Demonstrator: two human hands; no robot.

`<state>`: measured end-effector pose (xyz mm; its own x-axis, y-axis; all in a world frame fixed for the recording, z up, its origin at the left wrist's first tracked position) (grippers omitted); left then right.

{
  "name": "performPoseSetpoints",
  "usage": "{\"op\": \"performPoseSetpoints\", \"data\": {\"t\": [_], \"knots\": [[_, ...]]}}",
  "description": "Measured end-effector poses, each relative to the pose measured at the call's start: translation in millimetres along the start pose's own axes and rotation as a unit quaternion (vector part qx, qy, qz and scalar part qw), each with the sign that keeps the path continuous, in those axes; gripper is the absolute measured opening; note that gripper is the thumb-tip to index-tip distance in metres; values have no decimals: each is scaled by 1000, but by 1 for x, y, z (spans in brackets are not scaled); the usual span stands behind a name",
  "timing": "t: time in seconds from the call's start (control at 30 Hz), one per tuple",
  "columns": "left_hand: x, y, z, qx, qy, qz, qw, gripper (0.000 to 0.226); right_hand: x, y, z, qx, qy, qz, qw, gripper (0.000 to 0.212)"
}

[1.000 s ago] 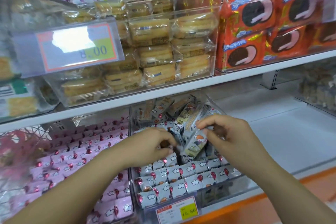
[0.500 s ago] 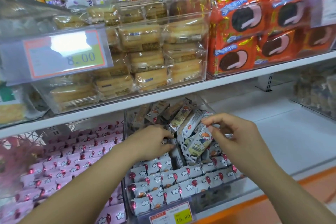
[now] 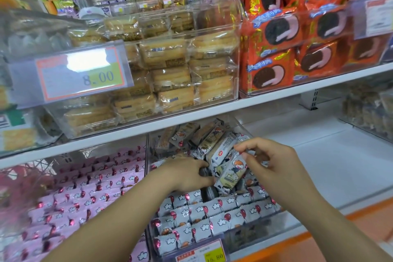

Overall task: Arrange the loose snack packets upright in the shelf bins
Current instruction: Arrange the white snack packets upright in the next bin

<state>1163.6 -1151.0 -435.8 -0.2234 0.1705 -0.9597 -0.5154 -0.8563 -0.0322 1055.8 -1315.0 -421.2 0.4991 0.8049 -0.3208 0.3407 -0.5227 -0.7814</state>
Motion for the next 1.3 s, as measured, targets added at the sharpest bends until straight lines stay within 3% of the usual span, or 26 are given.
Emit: {"op": "performPoseSetpoints", "data": {"t": [0.1,0.2,0.3,0.53,0.77,0.93,1.03,1.2,1.3], "knots": [[2,-1,-3,-8,-9,46,999,68,-1,-1,0,-4,3,1,1000,28],[3,-2,-1,-3,44,99,994,55,-1,-1,1,-2,4,-2,1000,31],[3,0,3,9,89,98,991,39,-2,-2,0,-2,4,-1,1000,32],[1,8,10,38,99,126,986,23,-2,-2,1,21,10,-7,1000,27],[-7,8,28,68,176,170,967,35,-7,1,-3,84,40,-65,993,25],[-14,-3,49,85,237,303,919,30,-14,7,-6,107,67,-126,984,23],[-10,-11,59,60,182,467,863,21,-11,7,-4,110,56,-123,985,18],[3,-18,67,31,151,617,772,31,-10,2,-2,101,51,-123,986,19],[3,-19,70,50,176,618,765,31,-9,-1,0,98,24,-128,987,22]]}}
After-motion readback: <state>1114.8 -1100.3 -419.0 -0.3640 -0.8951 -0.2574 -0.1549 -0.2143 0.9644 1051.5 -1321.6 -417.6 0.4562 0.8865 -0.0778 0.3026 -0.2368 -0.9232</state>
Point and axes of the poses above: each hand's wrist, its own z-axis away from the middle knuckle, its own x-axis out of the palm, y = z × x, the point moved 2 cm from there along -z, towards the middle knuckle, and after that the axes turned 6 degrees about y, right-handed, at the moved point
